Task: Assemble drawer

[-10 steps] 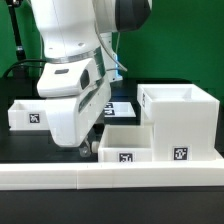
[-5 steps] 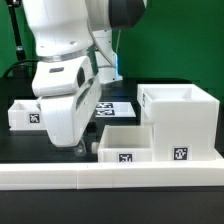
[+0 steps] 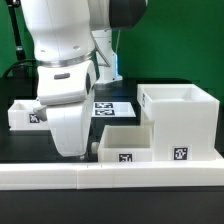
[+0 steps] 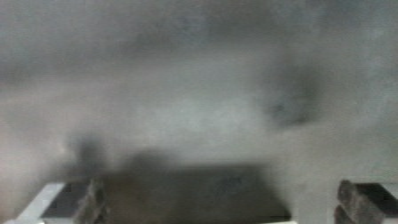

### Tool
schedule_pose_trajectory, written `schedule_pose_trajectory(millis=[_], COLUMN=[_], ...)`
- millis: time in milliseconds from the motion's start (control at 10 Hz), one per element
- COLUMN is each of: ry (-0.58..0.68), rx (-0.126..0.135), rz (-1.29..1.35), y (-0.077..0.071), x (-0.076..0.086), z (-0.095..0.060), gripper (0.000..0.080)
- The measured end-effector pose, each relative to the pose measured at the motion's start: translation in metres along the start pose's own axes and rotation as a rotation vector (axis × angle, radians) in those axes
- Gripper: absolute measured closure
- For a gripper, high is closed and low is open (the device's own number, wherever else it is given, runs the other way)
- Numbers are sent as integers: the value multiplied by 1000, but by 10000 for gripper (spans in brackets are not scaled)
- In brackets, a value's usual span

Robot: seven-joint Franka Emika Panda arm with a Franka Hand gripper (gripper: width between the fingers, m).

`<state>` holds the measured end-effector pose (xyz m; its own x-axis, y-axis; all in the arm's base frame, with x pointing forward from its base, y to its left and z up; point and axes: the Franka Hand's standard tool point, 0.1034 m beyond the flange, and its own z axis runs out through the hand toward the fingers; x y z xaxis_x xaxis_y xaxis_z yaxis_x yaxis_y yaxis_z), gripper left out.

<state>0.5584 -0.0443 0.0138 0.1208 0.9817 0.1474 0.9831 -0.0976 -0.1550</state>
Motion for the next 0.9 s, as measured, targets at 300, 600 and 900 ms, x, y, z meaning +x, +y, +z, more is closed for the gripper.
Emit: schedule_pose_trajectory(millis=[300,600,900], ry=[2,-24,-45], rx=[-8,8,8], rz=[-15,60,76], y=[10,9,7], x=[20,28,28], z=[-8,-10,-6], gripper=[151,151,151])
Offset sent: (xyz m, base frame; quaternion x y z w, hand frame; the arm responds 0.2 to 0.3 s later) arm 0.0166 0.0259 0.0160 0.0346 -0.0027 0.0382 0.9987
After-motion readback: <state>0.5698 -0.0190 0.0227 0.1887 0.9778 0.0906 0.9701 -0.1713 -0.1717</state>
